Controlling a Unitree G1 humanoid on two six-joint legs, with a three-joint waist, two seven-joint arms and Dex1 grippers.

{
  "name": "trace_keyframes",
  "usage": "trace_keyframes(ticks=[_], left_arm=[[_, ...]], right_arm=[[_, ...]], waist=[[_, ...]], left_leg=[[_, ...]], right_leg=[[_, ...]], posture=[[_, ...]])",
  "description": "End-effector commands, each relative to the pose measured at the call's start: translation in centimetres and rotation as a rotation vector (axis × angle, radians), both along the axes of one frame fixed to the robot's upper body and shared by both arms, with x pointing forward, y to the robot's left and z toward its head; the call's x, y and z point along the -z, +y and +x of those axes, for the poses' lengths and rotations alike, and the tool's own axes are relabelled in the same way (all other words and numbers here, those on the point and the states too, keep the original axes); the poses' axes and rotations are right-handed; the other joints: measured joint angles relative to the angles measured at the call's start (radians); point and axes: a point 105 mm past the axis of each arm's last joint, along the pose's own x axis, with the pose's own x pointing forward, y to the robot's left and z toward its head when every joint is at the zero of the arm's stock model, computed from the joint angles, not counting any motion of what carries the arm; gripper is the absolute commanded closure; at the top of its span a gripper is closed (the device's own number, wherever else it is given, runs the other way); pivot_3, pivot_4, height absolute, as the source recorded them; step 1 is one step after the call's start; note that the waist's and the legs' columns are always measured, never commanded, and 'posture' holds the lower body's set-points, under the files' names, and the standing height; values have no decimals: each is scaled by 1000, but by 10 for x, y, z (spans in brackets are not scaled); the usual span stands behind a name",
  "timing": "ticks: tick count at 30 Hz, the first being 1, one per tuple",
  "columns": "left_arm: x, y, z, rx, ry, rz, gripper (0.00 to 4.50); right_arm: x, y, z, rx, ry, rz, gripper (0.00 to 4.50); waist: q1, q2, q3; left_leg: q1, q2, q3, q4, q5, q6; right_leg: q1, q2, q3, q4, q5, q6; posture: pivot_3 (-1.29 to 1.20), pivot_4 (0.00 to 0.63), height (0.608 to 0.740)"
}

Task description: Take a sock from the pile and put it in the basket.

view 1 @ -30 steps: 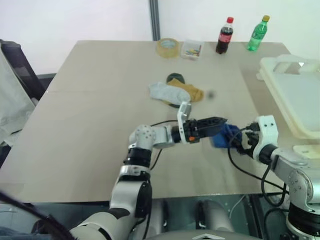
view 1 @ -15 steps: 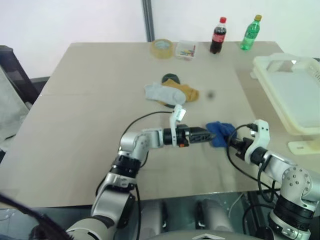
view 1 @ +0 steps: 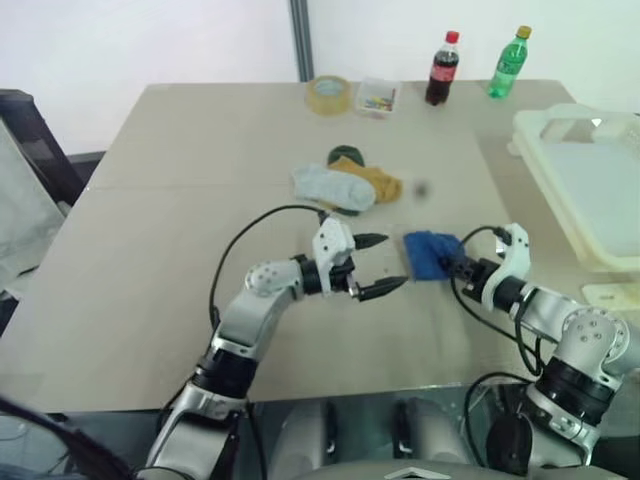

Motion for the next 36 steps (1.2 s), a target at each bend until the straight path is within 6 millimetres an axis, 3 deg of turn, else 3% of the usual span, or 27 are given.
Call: trace_keyframes(ticks=[1,6,9,13,19,22,28,36], left_arm=[[-13,-9,-7,9,-91,-44,0],[-9,-11,-13,12,-134,-40,0],[-14,-16,-10,1,-143,-78,0],[-37,-26,-1,-14,-201,-165,0],[-77,-43,-1,28,-272,-285,0],[-83,-45,-2,44,-272,-306,0],[-78,-42,-3,51,-246,-294,0],[-78,-37,0,42,-239,-283,0]], right_arm=[[-11,-14,6,55,-4,-70,4384],[-35,-43,15,36,-36,-136,4384],[-68,-88,14,64,-64,-279,4384],[-117,-121,14,88,-97,-362,4384],[-164,-182,12,305,-84,-415,4384],[-169,-177,16,282,-84,-364,4384],[-132,-133,26,121,-63,-324,4384],[-118,-87,33,6,-109,-244,4384]], waist=[[0,0,0],[0,3,2],[5,7,6],[-1,7,7],[3,8,8],[1,8,8],[2,8,8],[22,10,9]], left_leg=[[0,0,0,0,0,0],[0,0,0,0,0,1],[-1,-1,1,0,-1,2],[-1,-1,2,0,-2,4],[-2,0,4,0,-2,4],[-5,0,4,0,-2,4],[-6,0,3,1,-2,4],[-15,0,4,5,1,0]], right_leg=[[0,0,0,0,0,0],[0,1,0,0,2,4],[0,0,0,-1,2,4],[-1,1,1,-2,2,4],[-3,2,3,-2,2,4],[-5,2,3,-3,2,5],[-5,3,2,-4,2,5],[-13,2,3,-1,3,7]], posture=[[0,150,735],[0,150,735],[0,150,735],[0,150,735],[0,150,735],[0,150,735],[0,150,735],[0,150,735]])
